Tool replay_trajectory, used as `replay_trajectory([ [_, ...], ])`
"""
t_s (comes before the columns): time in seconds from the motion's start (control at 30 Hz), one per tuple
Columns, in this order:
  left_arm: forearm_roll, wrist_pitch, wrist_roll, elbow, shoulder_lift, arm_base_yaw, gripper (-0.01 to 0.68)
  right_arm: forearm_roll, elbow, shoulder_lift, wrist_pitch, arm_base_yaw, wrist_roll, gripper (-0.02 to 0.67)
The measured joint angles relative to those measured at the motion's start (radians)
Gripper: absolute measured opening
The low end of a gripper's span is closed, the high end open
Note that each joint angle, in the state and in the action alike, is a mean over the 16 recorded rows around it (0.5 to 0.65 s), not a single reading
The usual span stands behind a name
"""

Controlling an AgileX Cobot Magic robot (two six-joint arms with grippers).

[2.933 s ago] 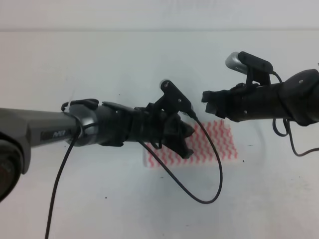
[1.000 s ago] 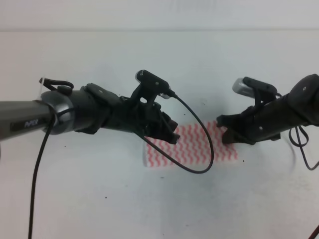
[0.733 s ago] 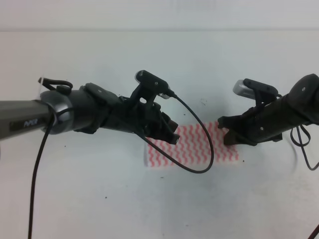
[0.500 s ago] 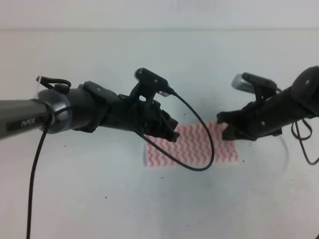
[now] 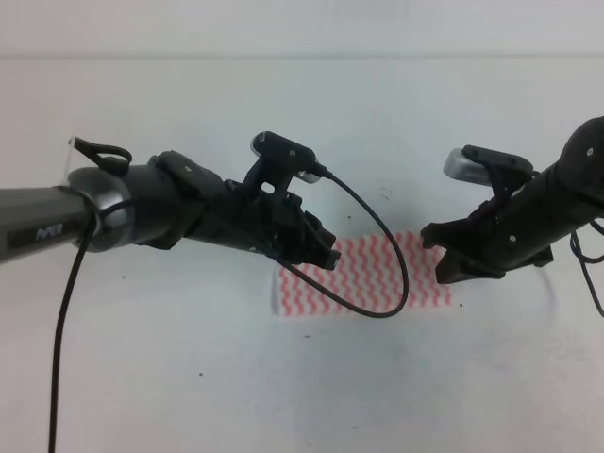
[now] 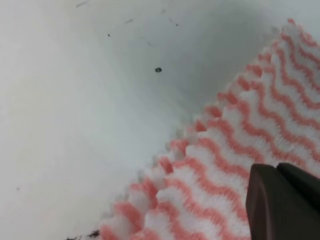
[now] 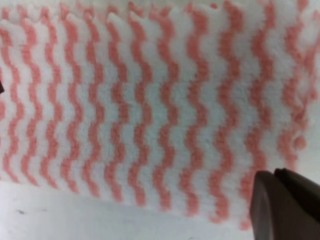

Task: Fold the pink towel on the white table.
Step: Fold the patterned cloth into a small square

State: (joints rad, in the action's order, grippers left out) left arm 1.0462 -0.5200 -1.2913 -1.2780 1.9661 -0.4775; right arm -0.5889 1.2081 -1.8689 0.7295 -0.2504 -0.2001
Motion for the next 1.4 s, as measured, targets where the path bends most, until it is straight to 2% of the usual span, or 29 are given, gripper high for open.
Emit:
replay_trajectory([
  [0.8,-0.003,-0.028,0.008,0.0,-0.022,0.017,-0.005,0.039,0.001,-0.015,0.036,-0.002,0.04,-0.018],
  [1.4,0.0,-0.1,0.025,0.034,-0.063,0.061,-0.005,0.004,0.001,-0.032,-0.032,-0.069,0.019,-0.018],
])
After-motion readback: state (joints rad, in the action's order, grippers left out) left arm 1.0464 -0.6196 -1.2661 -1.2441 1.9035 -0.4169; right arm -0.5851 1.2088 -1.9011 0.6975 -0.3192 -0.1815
